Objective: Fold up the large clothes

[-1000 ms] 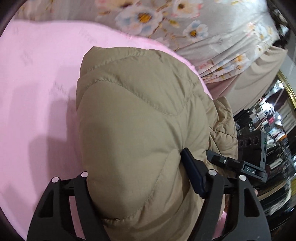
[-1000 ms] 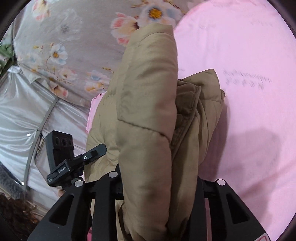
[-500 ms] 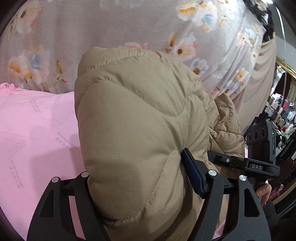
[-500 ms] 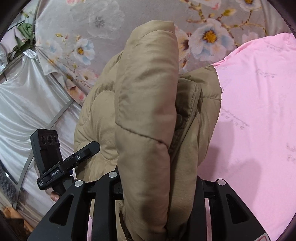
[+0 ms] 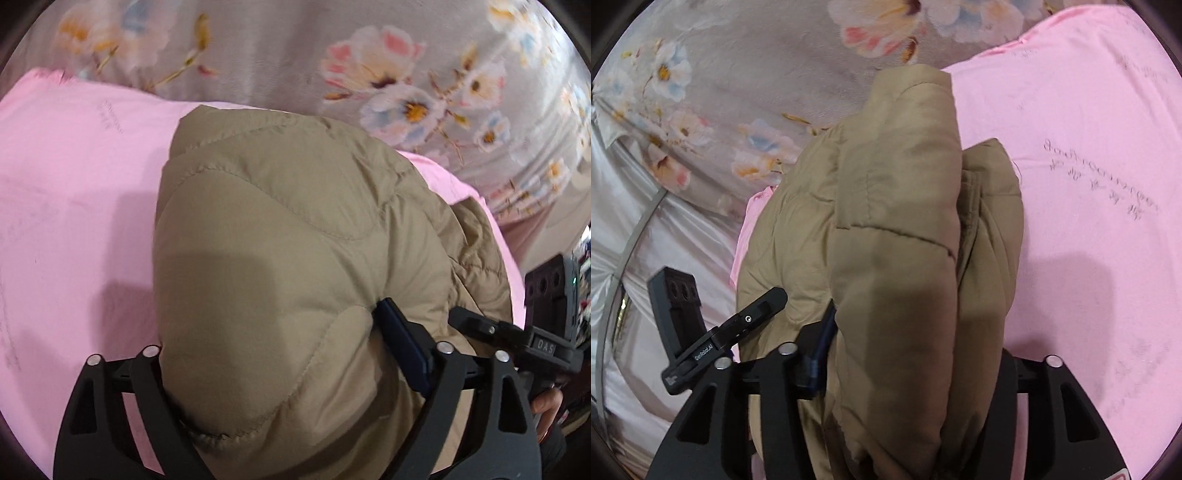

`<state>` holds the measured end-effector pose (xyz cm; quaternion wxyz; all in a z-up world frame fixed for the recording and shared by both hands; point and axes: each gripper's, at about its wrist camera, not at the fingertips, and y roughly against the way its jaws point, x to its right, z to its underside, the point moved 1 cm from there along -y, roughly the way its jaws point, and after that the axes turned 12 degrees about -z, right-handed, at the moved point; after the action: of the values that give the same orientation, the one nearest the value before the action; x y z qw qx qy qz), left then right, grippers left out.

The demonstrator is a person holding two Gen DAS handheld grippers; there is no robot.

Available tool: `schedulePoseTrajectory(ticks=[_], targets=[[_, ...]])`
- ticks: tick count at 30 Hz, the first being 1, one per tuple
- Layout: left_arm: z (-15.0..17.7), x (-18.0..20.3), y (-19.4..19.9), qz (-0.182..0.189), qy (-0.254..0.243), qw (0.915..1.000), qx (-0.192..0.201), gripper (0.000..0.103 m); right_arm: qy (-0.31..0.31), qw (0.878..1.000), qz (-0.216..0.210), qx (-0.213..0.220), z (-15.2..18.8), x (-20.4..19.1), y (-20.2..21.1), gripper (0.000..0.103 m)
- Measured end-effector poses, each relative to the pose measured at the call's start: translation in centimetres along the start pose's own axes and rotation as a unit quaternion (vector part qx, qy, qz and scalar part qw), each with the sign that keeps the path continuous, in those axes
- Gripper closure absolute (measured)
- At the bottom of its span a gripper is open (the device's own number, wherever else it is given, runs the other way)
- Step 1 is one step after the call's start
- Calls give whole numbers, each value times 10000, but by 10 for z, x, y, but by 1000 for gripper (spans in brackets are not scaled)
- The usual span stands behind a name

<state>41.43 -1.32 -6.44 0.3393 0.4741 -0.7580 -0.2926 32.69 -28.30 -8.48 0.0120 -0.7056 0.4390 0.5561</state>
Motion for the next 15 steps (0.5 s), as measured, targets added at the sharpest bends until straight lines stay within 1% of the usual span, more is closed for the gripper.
schedulePoseTrajectory(ticks=[2,4,5,6,7,8,9,11,13,15], targets=[[0,-3,5,-138,70,9999,62,15,-11,10000,36,-34,1,-2,9,42],[0,0,22,-532,-60,9983,242,16,53,9999,135,-49,4,-5,26,42],[0,1,33,-794,-163,9959,399,17,90,9998,191,-51,6,-8,36,42],[-2,4,47,-1074,-301,9919,602,17,126,9995,288,-17,7,-14,43,42],[-5,8,64,-1348,-452,9862,851,17,237,9987,446,59,8,-20,54,42],[-10,12,74,-1539,-533,9812,1032,17,457,9967,658,147,8,-30,65,42],[-15,15,85,-1670,-591,9768,1201,19,678,9937,864,234,7,-42,71,42],[-29,27,109,-1800,-636,9695,1539,21,1170,9821,1352,587,2,-65,85,42],[-41,39,120,-1824,-626,9661,1716,26,1619,9724,1471,814,-6,-94,89,47],[-56,53,122,-1806,-601,9658,1761,37,2002,9637,1515,913,-13,-118,83,69]])
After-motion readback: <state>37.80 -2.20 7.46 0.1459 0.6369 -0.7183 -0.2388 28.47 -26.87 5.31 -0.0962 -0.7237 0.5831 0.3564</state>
